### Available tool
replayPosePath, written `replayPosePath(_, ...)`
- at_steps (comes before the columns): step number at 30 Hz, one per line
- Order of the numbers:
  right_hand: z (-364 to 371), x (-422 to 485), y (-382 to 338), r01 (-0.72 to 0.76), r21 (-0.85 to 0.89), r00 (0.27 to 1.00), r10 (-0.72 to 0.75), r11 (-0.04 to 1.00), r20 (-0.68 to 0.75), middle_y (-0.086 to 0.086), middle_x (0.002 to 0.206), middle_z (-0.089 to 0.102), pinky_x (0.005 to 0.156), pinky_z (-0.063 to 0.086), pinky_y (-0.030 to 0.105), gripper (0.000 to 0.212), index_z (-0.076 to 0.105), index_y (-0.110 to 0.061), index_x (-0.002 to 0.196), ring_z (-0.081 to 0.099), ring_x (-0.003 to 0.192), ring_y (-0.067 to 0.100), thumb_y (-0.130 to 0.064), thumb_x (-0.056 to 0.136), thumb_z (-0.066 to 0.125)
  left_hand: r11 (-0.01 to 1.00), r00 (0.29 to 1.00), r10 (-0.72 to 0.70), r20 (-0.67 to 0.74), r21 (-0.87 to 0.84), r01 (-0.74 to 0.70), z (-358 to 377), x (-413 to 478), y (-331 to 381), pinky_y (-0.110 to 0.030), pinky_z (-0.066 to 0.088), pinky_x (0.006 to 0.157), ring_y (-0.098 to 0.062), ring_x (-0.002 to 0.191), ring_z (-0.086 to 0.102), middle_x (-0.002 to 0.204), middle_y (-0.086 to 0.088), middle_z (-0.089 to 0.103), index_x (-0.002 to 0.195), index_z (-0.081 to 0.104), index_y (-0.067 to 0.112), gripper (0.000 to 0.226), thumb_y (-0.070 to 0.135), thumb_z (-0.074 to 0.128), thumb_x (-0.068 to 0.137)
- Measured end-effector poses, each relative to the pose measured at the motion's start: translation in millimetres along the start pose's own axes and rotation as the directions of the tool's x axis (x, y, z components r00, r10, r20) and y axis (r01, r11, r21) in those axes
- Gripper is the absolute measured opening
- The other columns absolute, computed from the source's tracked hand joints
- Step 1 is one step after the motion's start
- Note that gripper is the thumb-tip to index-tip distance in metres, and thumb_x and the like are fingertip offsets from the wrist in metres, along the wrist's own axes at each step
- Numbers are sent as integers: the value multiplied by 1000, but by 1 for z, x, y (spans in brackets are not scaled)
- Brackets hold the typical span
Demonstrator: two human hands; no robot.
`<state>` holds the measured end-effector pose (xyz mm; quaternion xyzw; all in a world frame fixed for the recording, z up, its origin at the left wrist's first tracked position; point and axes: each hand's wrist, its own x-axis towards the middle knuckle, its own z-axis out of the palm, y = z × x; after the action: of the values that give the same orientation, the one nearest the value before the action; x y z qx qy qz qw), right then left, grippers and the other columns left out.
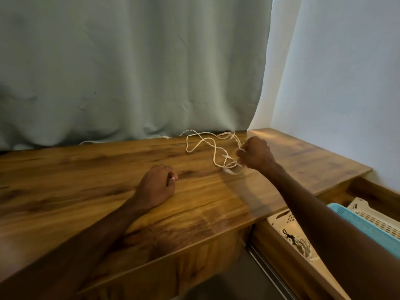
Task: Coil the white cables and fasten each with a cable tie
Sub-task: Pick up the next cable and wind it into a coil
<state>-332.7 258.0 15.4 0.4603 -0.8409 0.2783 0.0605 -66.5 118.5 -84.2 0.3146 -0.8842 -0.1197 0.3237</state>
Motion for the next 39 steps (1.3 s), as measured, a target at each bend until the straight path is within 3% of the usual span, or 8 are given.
replayPosePath(8, -24, -52, -106, -151, 659, 930, -121, 737, 348, 24, 83, 75, 64, 65, 39, 17, 71, 12, 96, 73, 68, 32, -2, 94, 61, 835, 988, -101, -117, -549, 20, -24, -15, 22, -21, 53, 88, 2, 103, 64, 115, 14, 70, 122, 64, 27, 29, 24, 71, 95)
replayPosePath(13, 23, -73, -134, -140, 687, 932, -139, 713, 335, 21, 85, 77, 66, 66, 42, 22, 70, 8, 101, 78, 72, 31, -13, 96, 68, 910, 988, 128, -89, -386, -153, -44, -31, 22, -19, 48, 96, 2, 118, 60, 125, 21, 64, 137, 50, 36, 52, 30, 74, 91)
replayPosePath(21, 64, -59, -99, 396, 260, 912, -346, 880, -220, -1, 108, 71, 89, 50, 34, 33, 70, -18, 110, 62, 100, 12, -38, 85, 78, 778, 999, 22, -23, -628, -32, -56, -26, 12, -38, 57, 58, -18, 61, 65, 67, -5, 68, 119, 69, 20, 23, 24, 49, 108)
replayPosePath(23, 72, -46, -82, 405, 106, 914, -400, 908, -67, 2, 130, 60, 104, 41, 42, 61, 58, -25, 128, 49, 123, 19, -50, 77, 79, 659, 999, 20, 27, -752, 8, -61, -21, 14, -28, 50, 59, -13, 60, 58, 65, -3, 61, 118, 71, 16, 26, 23, 48, 109)
replayPosePath(26, 88, -34, -68, 350, -61, 924, -334, 935, 185, 0, 111, 70, 107, 41, 50, 30, 68, -27, 107, 60, 112, 23, -49, 86, 67, 525, 999, -20, 31, -850, 37, -69, -12, 10, -32, 48, 67, -11, 59, 49, 63, 0, 49, 119, 72, 12, 30, 24, 47, 108)
replayPosePath(33, 84, -16, -18, 238, 2, 970, -238, 971, 50, 2, 88, 73, 79, 55, 43, 9, 71, -22, 86, 67, 86, 25, -28, 87, 64, -147, 771, -635, -50, -972, -184, -118, 12, -75, -16, 44, 53, -5, 35, 31, 46, 11, 40, 92, 57, 14, 29, 6, 34, 108)
replayPosePath(36, 74, -16, -10, 307, -5, 951, -307, 952, 32, -3, 89, 72, 77, 51, 39, 9, 71, -25, 88, 66, 88, 20, -26, 91, 62, -181, 685, -728, 15, -968, -171, -115, 11, -94, -17, 38, 52, -5, 32, 29, 44, 13, 44, 90, 57, 16, 33, 1, 32, 105)
replayPosePath(39, 75, -15, -17, 414, -9, 908, -412, 910, 75, -8, 86, 71, 74, 51, 37, 8, 70, -28, 88, 67, 86, 19, -24, 93, 64, -44, 788, -616, -5, -998, -41, -99, 13, -73, -16, 37, 44, -2, 38, 32, 57, 9, 53, 94, 64, 9, 18, 9, 49, 104)
